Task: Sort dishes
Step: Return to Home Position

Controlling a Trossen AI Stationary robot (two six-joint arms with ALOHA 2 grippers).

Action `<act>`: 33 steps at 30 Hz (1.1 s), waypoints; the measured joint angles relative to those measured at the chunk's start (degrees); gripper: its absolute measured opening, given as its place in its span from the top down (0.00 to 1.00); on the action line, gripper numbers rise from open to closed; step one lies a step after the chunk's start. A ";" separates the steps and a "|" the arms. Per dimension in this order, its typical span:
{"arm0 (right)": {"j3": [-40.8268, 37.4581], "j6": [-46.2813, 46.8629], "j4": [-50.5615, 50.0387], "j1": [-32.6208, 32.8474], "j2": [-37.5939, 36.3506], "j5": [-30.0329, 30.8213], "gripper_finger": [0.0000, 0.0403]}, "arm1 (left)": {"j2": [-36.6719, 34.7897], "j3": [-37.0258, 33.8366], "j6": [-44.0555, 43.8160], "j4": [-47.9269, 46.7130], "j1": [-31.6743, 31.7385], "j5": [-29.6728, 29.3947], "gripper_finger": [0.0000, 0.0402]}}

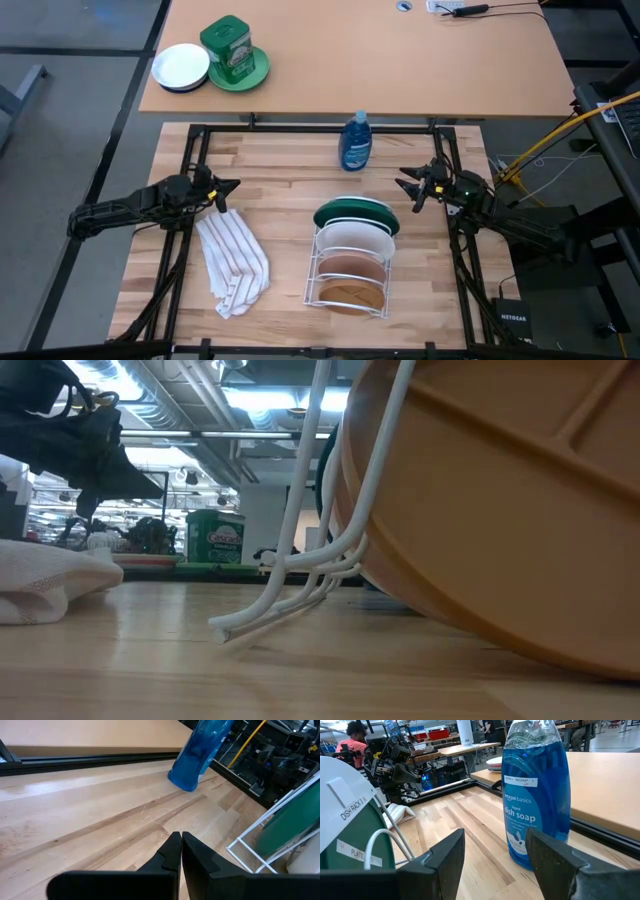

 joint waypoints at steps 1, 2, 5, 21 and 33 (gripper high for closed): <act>0.00 0.00 0.00 0.00 0.00 0.02 0.48 | 0.00 0.00 0.00 0.00 0.00 0.00 0.99; 0.00 0.00 0.00 0.00 0.00 0.02 0.48 | 0.00 0.00 0.00 0.00 0.00 0.00 0.99; 0.00 0.00 0.00 0.04 0.00 0.02 0.48 | 0.00 0.00 0.00 0.00 0.00 0.00 0.99; 0.00 -0.02 -0.04 5.88 -2.12 0.52 0.48 | 0.00 0.00 0.00 -0.02 0.00 0.00 0.99; 0.00 -0.02 -0.04 7.96 -5.03 0.52 0.48 | 0.00 -0.02 0.00 -0.02 0.00 0.00 0.99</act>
